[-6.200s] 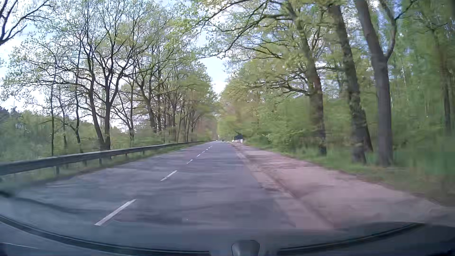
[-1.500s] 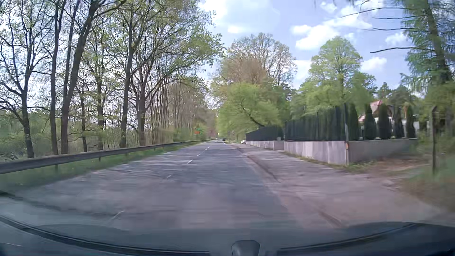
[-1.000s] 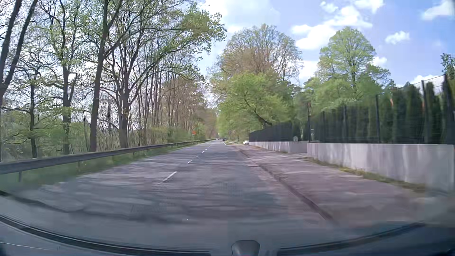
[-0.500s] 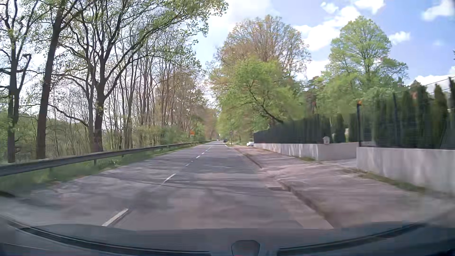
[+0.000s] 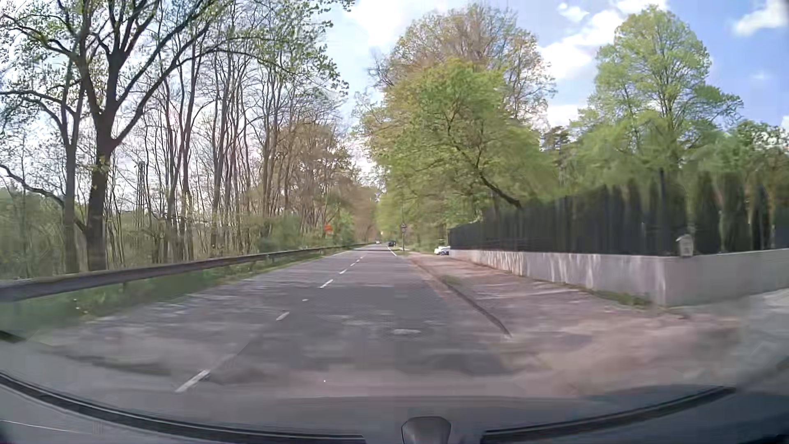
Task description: Follow the waypoints while adhering to traffic rules and regulations
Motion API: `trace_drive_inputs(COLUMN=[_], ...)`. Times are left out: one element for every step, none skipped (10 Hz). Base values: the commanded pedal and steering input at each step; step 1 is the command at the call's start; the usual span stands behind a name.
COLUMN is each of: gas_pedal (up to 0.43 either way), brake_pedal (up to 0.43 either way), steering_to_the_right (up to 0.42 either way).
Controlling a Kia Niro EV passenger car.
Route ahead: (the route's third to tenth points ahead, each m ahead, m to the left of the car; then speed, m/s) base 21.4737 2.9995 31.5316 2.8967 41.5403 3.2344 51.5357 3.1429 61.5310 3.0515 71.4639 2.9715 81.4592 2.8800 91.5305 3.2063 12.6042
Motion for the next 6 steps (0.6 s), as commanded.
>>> trace_drive_inputs(gas_pedal=[0.130,0.130,0.079,0.028,0.028,0.039], brake_pedal=[0.000,0.000,0.000,0.000,0.000,0.000], steering_to_the_right=[-0.006,-0.006,-0.005,-0.006,-0.006,-0.006])
